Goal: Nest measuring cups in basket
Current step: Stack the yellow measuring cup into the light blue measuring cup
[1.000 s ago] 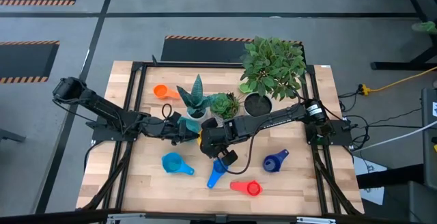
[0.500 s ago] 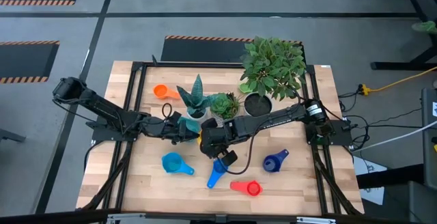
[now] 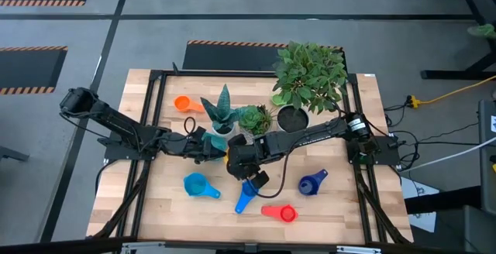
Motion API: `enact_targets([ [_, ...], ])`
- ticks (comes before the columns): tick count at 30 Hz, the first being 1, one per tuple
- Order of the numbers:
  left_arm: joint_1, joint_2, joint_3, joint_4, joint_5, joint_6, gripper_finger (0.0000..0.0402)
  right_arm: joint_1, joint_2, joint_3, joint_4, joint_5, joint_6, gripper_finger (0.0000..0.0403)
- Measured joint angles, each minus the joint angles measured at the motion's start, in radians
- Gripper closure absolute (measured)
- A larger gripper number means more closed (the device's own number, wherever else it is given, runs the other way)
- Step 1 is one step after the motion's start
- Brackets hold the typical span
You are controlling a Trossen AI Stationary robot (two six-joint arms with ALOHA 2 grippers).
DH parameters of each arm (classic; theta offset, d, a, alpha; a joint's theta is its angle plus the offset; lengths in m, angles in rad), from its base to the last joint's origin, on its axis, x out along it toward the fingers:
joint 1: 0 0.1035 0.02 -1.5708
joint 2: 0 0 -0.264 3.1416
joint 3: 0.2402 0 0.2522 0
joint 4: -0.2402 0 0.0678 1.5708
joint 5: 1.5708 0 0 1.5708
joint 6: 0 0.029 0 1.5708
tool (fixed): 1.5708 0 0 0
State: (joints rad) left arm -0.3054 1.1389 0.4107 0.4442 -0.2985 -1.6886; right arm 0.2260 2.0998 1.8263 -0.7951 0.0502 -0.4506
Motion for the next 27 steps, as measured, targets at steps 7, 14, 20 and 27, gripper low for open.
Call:
enact_targets([
  [7,0.0,0.0,0.0,-0.021,0.004,0.04,0.04,0.0,-0.032,0.0,-0.012,-0.001,0.0,0.0262],
  [14,-0.007,0.0,0.0,-0.005,0.054,0.081,0.04,0.0,-0.118,0.001,-0.139,-0.159,0.005,0.0262],
  [20,-0.044,-0.009,0.0,0.044,0.054,0.129,0.0401,-0.006,-0.158,0.001,-0.26,-0.305,0.022,0.0262],
  [27,-0.145,-0.072,0.001,0.047,0.027,0.128,0.0401,-0.006,-0.173,0.0,-0.404,-0.306,0.106,0.0262],
])
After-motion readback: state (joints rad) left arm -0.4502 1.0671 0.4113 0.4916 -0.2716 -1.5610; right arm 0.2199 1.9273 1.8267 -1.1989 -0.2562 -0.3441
